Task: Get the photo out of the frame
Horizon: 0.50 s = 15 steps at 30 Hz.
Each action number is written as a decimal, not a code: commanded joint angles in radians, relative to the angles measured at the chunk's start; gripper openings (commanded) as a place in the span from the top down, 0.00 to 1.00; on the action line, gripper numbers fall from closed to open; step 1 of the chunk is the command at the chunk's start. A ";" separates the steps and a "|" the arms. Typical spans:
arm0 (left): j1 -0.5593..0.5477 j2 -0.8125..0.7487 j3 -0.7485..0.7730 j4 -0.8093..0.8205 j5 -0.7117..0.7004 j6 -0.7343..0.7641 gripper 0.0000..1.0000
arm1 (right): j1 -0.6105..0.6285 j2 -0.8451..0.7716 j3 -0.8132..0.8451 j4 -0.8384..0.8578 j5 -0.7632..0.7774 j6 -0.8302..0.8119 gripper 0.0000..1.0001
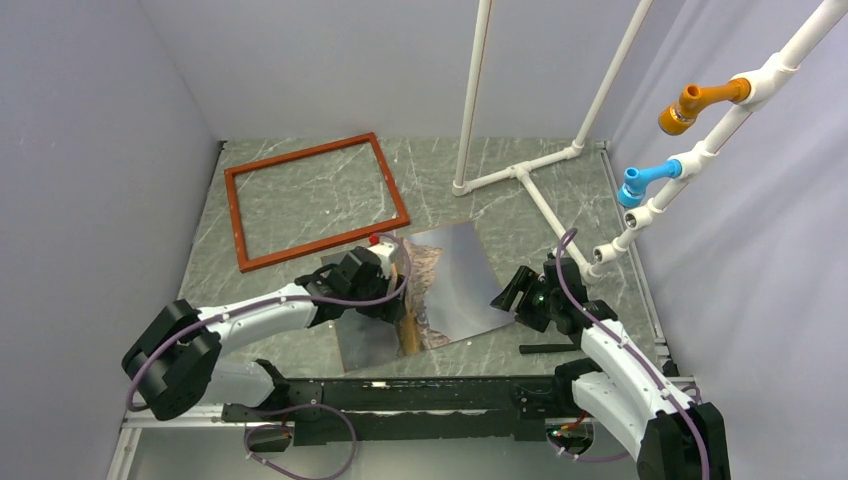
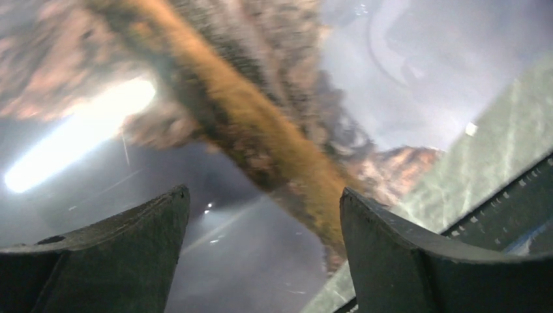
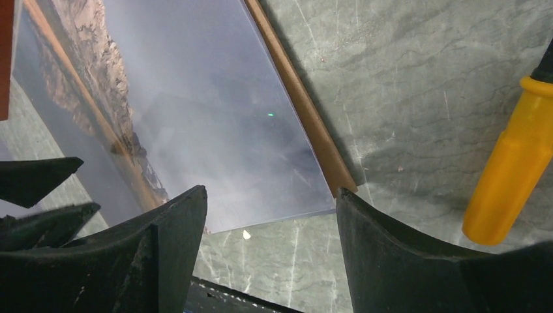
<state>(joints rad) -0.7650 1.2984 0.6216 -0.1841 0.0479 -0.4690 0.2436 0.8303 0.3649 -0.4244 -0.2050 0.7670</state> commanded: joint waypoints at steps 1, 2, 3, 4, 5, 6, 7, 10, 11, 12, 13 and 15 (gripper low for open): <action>-0.142 -0.020 0.071 0.140 -0.015 0.159 0.07 | 0.000 -0.011 0.006 0.029 -0.027 0.019 0.27; -0.196 -0.005 0.085 0.157 -0.041 0.193 0.02 | -0.001 -0.012 0.008 0.027 -0.029 0.021 0.27; -0.251 0.012 0.101 0.173 -0.108 0.229 0.01 | 0.000 -0.014 0.008 0.027 -0.029 0.022 0.27; -0.325 0.032 0.118 0.211 -0.163 0.264 0.01 | -0.001 -0.018 0.008 0.026 -0.030 0.023 0.27; -0.379 0.061 0.127 0.246 -0.203 0.310 0.01 | 0.000 -0.021 0.007 0.026 -0.029 0.026 0.27; -0.425 0.095 0.138 0.276 -0.252 0.349 0.01 | 0.000 -0.025 0.005 0.026 -0.030 0.026 0.27; -0.465 0.133 0.161 0.297 -0.296 0.382 0.01 | 0.000 -0.027 0.006 0.023 -0.031 0.028 0.27; -0.533 0.281 0.276 0.244 -0.395 0.425 0.01 | 0.000 -0.030 0.010 0.020 -0.034 0.028 0.27; -0.549 0.323 0.304 0.243 -0.418 0.441 0.01 | 0.000 -0.031 0.011 0.017 -0.035 0.028 0.27; -0.561 0.357 0.325 0.249 -0.437 0.453 0.01 | -0.001 -0.033 0.011 0.016 -0.034 0.028 0.27; -0.566 0.389 0.340 0.251 -0.444 0.456 0.01 | -0.001 -0.033 0.010 0.017 -0.033 0.029 0.27; -0.566 0.439 0.376 0.237 -0.466 0.449 0.00 | -0.002 -0.033 0.008 0.019 -0.038 0.031 0.27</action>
<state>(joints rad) -1.3209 1.6604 0.9295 0.0460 -0.2878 -0.0853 0.2436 0.8120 0.3649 -0.4244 -0.2195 0.7792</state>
